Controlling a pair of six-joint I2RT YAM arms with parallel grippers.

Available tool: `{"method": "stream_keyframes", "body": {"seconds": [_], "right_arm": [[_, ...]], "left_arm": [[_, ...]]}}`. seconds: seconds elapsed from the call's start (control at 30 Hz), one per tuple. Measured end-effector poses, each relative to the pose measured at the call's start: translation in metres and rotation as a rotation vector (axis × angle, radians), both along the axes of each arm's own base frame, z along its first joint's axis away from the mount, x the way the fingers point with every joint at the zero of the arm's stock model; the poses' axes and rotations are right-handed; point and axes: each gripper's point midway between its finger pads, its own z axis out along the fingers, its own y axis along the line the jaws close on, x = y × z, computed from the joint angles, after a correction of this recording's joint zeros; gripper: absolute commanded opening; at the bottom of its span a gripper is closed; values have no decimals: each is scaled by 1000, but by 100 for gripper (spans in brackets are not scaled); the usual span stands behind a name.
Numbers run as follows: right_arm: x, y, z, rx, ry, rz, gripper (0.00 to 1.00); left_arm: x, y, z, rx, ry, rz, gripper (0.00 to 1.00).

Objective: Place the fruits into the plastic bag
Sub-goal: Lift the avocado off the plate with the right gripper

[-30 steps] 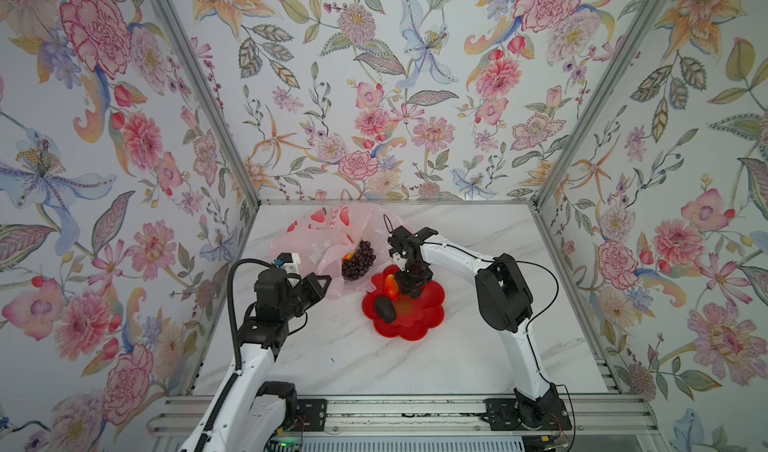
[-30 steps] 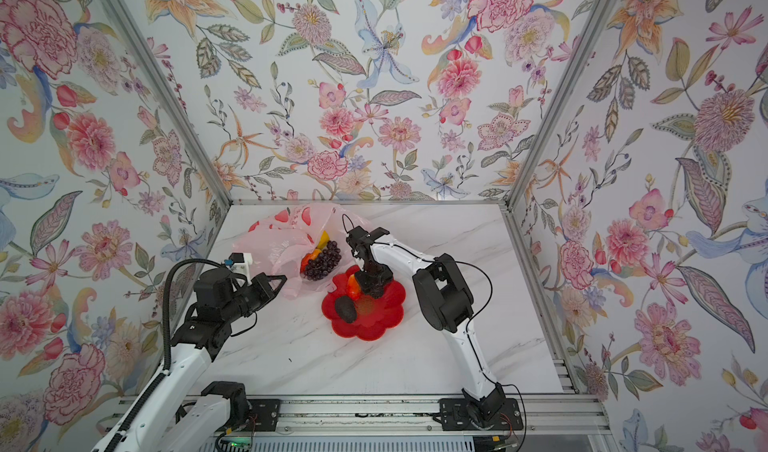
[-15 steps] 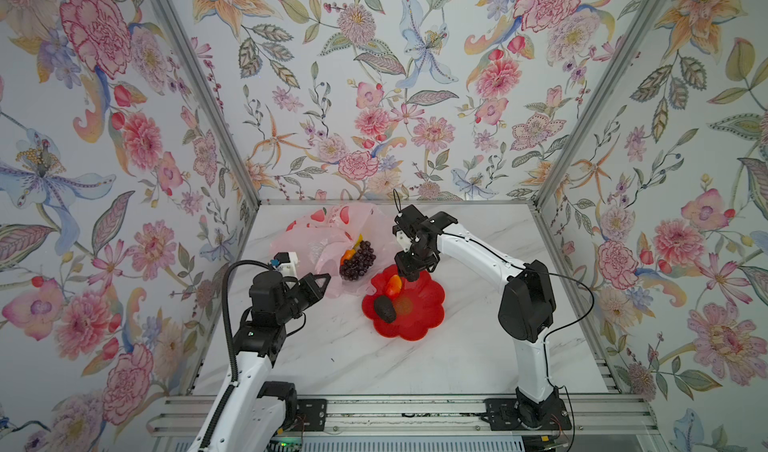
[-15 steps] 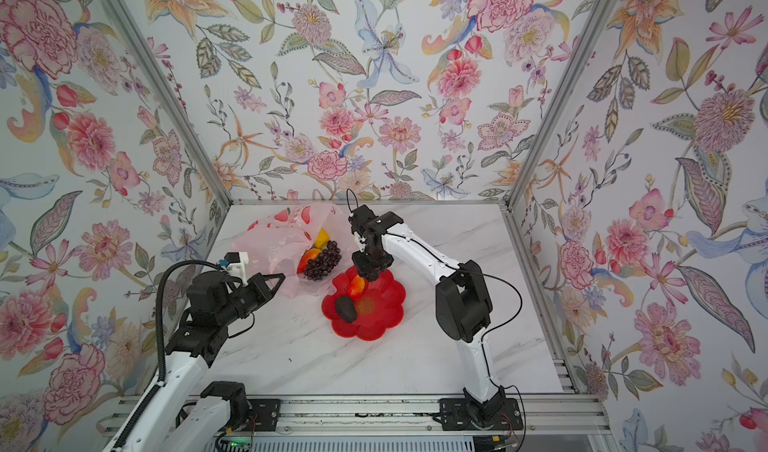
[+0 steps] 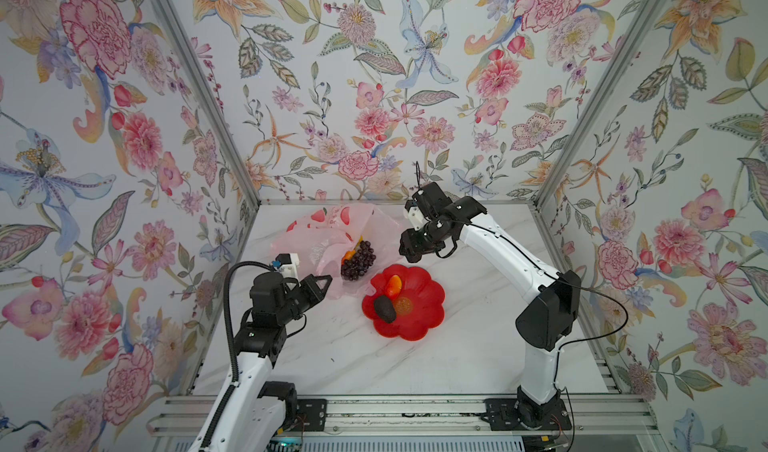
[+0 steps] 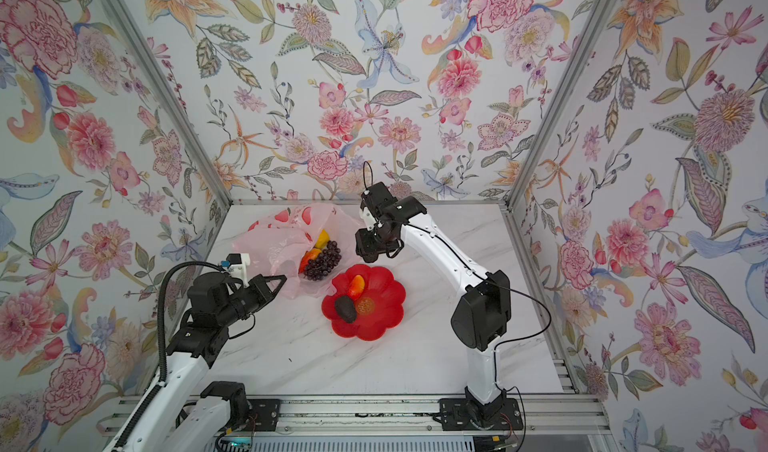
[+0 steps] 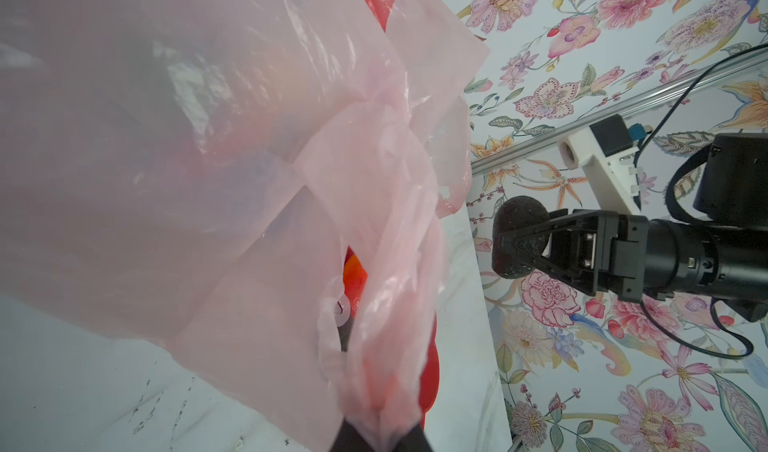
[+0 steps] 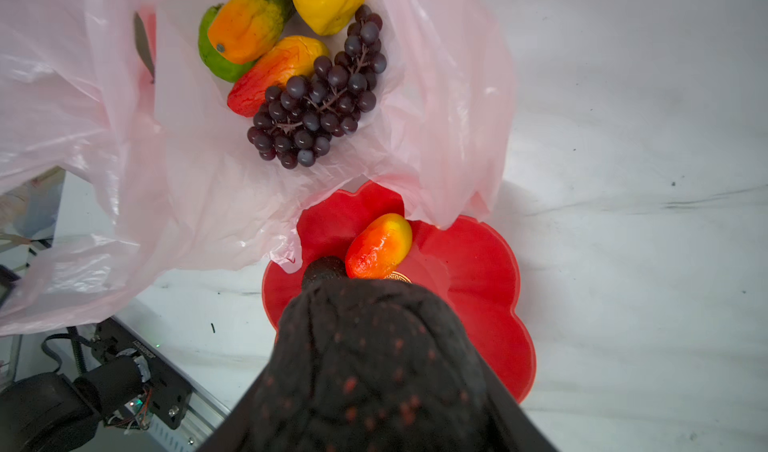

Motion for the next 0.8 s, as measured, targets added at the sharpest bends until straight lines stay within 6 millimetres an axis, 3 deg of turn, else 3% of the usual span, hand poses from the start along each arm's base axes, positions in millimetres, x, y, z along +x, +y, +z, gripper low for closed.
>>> {"method": "stream_keyframes", "body": {"seconds": [0.27,0.53,0.7,0.8], "right_arm": [[-1,-10,43,115,-9,-118,37],[-34,29,95,336,1,-162,36],[-35,32,98,521,40,-290,31],[-37,28,76,655,95,-417,27]], "left_arm": [[1,-6,-11,-27,25,-18,0],[-3,-14,-3,-13,-9,-25,0],[-10,-20,5,-12,-53,-34,0],[-13,-24,5,-5,-61,-43,0]]}}
